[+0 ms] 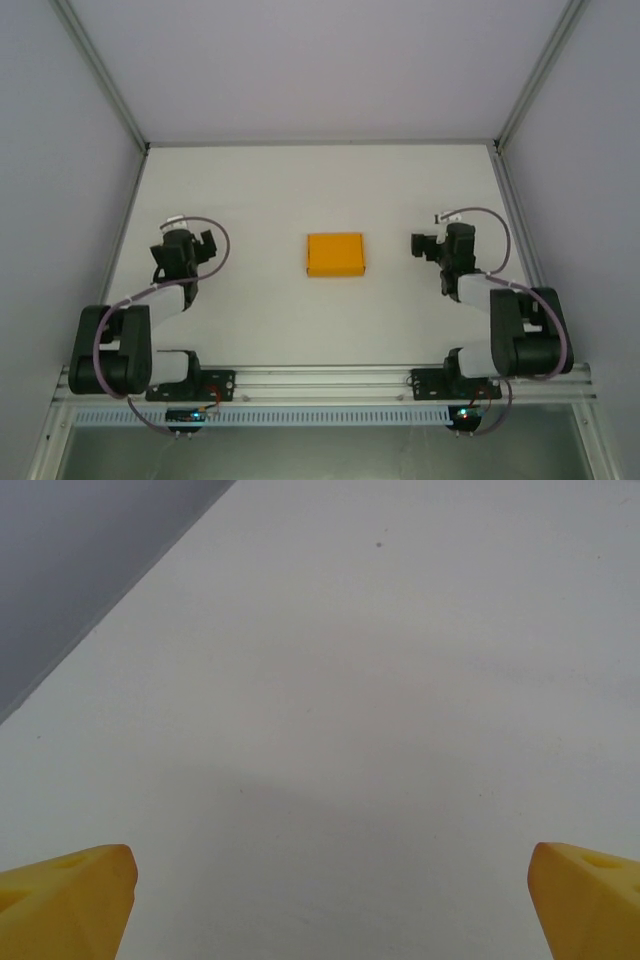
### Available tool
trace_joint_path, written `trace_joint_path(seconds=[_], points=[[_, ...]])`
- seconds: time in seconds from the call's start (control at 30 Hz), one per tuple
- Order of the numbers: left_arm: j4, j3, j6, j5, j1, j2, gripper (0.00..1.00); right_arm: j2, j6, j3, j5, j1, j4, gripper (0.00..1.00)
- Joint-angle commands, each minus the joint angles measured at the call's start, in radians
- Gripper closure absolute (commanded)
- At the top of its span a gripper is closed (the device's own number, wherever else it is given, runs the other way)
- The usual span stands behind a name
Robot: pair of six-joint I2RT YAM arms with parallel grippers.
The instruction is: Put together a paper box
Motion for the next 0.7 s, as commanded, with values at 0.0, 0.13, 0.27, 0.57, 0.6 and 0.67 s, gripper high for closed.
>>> trace_joint_path(seconds=[0.0,0.13,0.27,0.57,0.6,0.67], points=[[0.171,-0.001,0.042,0.042,0.005,0.029,0.00,0.066,-0.015,-0.081,-0.071,-0.008,0.356,0.01],[0.246,-0.004,0.117,0.061,0.005,0.063,0.00,0.146,-0.003,-0.131,-0.157,-0.021,0.521,0.01],[0.603,-0.097,0.146,0.164,0.035,0.236,0.00,0.149,0.036,-0.035,-0.168,-0.051,0.344,0.01],[0.456,-0.025,0.128,0.137,0.038,0.234,0.01,0.150,0.057,-0.026,-0.132,-0.064,0.326,0.01],[0.441,-0.023,0.128,0.138,0.039,0.229,0.00,0.150,0.057,-0.025,-0.133,-0.063,0.332,0.01],[0.452,-0.024,0.128,0.137,0.037,0.233,0.00,0.150,0.057,-0.026,-0.133,-0.063,0.329,0.01]])
